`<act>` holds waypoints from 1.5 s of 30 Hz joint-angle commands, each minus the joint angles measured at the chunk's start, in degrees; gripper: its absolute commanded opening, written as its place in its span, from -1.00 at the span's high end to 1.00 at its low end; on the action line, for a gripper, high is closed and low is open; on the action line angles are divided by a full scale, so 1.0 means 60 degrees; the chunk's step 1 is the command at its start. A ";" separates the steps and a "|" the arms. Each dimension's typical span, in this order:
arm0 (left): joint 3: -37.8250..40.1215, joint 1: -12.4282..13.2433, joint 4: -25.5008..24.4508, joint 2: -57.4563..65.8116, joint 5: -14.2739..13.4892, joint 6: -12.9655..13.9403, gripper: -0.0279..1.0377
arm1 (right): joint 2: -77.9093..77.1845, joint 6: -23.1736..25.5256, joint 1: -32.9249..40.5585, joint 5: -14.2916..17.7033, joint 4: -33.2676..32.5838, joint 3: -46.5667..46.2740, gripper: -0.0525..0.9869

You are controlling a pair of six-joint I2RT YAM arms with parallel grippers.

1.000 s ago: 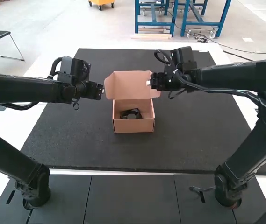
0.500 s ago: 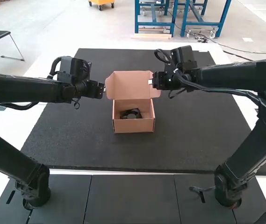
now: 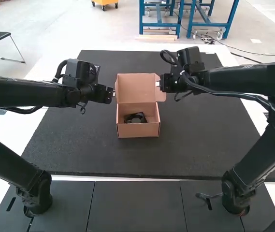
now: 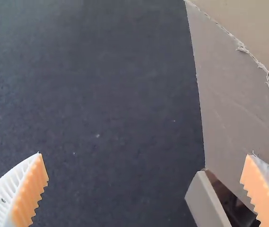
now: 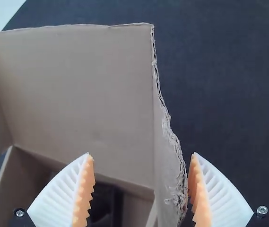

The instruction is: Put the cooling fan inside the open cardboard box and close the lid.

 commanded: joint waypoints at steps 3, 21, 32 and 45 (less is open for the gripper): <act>0.0395 -0.0093 0.0101 0.0005 0.0137 -0.0084 -0.86 | -0.0376 0.0144 -0.0133 0.0048 0.0022 0.0237 0.16; 0.0483 -0.0283 0.0116 0.0108 0.0122 -0.0084 -0.86 | -0.0420 0.0144 -0.0133 0.0033 0.0037 0.0325 0.46; 0.0483 -0.0283 0.0116 0.0122 0.0122 -0.0084 -0.86 | -0.0508 0.0114 -0.0045 -0.0113 0.0007 0.0281 0.81; 0.0498 -0.0283 0.0072 0.0122 0.0122 -0.0055 -0.86 | -0.0552 0.0554 0.0350 -0.0817 -0.0036 0.0193 0.93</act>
